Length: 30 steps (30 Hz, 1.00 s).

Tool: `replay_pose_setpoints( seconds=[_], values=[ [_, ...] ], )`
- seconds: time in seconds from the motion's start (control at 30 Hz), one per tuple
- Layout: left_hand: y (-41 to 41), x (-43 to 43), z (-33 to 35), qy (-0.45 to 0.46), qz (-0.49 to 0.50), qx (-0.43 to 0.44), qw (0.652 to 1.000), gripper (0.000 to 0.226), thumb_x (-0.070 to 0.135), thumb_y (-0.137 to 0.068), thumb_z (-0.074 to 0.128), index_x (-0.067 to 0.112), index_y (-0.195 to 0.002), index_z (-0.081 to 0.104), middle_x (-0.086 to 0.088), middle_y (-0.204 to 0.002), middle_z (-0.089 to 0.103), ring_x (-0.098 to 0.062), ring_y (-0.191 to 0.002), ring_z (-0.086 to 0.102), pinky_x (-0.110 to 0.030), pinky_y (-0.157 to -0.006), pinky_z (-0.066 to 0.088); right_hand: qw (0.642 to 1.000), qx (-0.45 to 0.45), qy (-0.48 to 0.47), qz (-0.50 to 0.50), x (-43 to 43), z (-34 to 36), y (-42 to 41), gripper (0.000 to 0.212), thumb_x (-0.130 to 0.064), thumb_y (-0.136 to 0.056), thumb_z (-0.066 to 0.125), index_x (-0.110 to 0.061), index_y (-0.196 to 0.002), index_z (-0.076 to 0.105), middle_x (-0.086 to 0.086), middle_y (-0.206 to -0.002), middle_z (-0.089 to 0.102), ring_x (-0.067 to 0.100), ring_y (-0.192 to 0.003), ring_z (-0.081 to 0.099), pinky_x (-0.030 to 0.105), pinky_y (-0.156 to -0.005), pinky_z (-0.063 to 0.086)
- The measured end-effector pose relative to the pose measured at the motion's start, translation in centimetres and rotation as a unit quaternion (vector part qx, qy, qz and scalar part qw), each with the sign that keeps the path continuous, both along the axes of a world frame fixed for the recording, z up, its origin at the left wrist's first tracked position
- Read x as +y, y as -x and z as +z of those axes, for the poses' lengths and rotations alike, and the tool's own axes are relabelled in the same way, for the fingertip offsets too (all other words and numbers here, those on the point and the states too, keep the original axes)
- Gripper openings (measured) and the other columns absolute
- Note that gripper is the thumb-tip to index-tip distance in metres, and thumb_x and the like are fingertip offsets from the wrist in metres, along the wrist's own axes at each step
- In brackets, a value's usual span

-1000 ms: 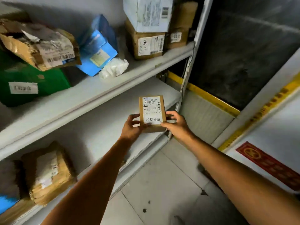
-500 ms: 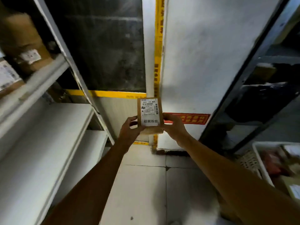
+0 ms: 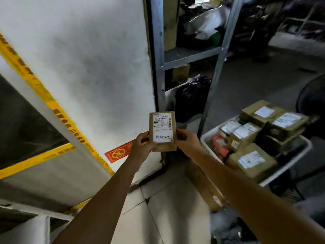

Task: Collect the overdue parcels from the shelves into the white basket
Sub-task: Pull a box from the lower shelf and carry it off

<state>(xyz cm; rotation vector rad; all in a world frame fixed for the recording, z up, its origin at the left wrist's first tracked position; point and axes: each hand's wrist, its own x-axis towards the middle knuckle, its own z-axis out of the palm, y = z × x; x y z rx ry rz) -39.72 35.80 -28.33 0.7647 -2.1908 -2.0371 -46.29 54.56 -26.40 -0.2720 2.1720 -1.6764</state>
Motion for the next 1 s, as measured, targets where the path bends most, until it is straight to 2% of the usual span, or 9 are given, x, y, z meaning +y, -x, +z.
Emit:
replay_pose_setpoints(
  seconds=[0.1,0.23,0.4,0.5,0.6,0.7,0.8,0.9,1.0],
  values=[
    [4.5,2.7,-0.8,0.021,-0.053,-0.018,0.998,0.071,0.04,-0.07,0.082,0.03,-0.135,0.054,0.007,-0.128,0.064,-0.018,-0.115,0.061,-0.045,-0.097,0.054,0.997,-0.023,-0.005,-0.067,3.2,-0.7,2.2,0.053,-0.018,-0.081,0.077,-0.021,-0.13,0.058,-0.016,-0.104,0.067,0.011,-0.103,0.066,0.034,-0.088,0.058],
    [10.3,6.2,-2.4,0.04,-0.13,-0.041,0.99,0.064,0.035,-0.079,0.08,0.036,-0.136,0.05,0.006,-0.133,0.059,-0.018,-0.119,0.058,-0.044,-0.099,0.053,0.986,-0.052,0.003,-0.159,7.2,-1.5,5.2,0.053,-0.011,-0.084,0.075,-0.02,-0.132,0.055,-0.008,-0.114,0.065,0.0,-0.088,0.063,0.01,-0.06,0.051],
    [16.6,9.4,-3.6,0.025,-0.218,-0.048,0.974,0.078,0.04,-0.061,0.08,0.033,-0.133,0.052,0.003,-0.129,0.061,-0.019,-0.116,0.06,-0.046,-0.099,0.053,0.961,-0.084,0.001,-0.262,10.5,-2.9,8.3,0.058,-0.004,-0.082,0.075,-0.016,-0.134,0.055,0.002,-0.123,0.064,0.013,-0.101,0.065,0.024,-0.074,0.059],
    [20.3,11.2,-4.5,-0.002,-0.261,-0.053,0.964,0.066,0.02,-0.075,0.08,0.029,-0.135,0.052,0.0,-0.124,0.064,-0.018,-0.108,0.064,-0.046,-0.095,0.055,0.948,-0.085,0.01,-0.307,11.7,-3.1,9.5,0.055,0.001,-0.082,0.073,-0.012,-0.133,0.054,0.003,-0.121,0.062,0.012,-0.096,0.064,0.022,-0.062,0.058],
    [23.2,13.1,-5.5,-0.013,-0.311,-0.065,0.948,0.062,0.013,-0.082,0.077,0.027,-0.136,0.05,0.0,-0.125,0.065,-0.014,-0.097,0.07,-0.04,-0.086,0.059,0.928,-0.097,0.023,-0.358,13.1,-3.3,10.2,0.052,0.001,-0.084,0.071,-0.014,-0.13,0.053,0.001,-0.119,0.062,0.019,-0.101,0.066,0.032,-0.067,0.062],
    [25.0,15.6,-5.6,-0.003,-0.347,-0.068,0.935,0.061,0.012,-0.084,0.075,0.027,-0.137,0.049,0.001,-0.122,0.065,-0.011,-0.089,0.071,-0.033,-0.076,0.061,0.913,-0.089,0.008,-0.399,14.8,-3.9,10.9,0.053,-0.002,-0.083,0.073,-0.016,-0.13,0.054,-0.003,-0.116,0.063,0.011,-0.094,0.065,0.02,-0.056,0.056],
    [26.7,17.9,-5.3,0.009,-0.382,-0.064,0.922,0.056,0.01,-0.087,0.073,0.026,-0.135,0.049,0.003,-0.118,0.064,-0.016,-0.1,0.067,-0.039,-0.089,0.059,0.904,-0.078,-0.005,-0.421,16.6,-4.2,11.8,0.056,-0.003,-0.082,0.075,-0.015,-0.132,0.054,-0.001,-0.119,0.063,0.007,-0.092,0.064,0.012,-0.055,0.051],
    [29.0,20.4,-4.9,0.008,-0.403,-0.059,0.913,0.057,0.006,-0.087,0.071,0.024,-0.136,0.048,0.001,-0.117,0.063,-0.016,-0.101,0.066,-0.036,-0.088,0.057,0.896,-0.064,-0.004,-0.44,18.9,-4.6,13.6,0.059,-0.002,-0.08,0.076,-0.011,-0.134,0.053,0.004,-0.123,0.063,0.016,-0.105,0.065,0.015,-0.065,0.054],
    [31.8,23.1,-4.8,0.002,-0.408,-0.06,0.911,0.059,0.002,-0.086,0.072,0.021,-0.136,0.048,-0.004,-0.116,0.067,-0.013,-0.091,0.069,-0.038,-0.084,0.058,0.889,-0.065,0.015,-0.454,21.2,-4.6,15.8,0.057,-0.001,-0.079,0.076,-0.012,-0.131,0.054,0.004,-0.12,0.062,0.016,-0.104,0.064,0.019,-0.068,0.056]
  ],
)
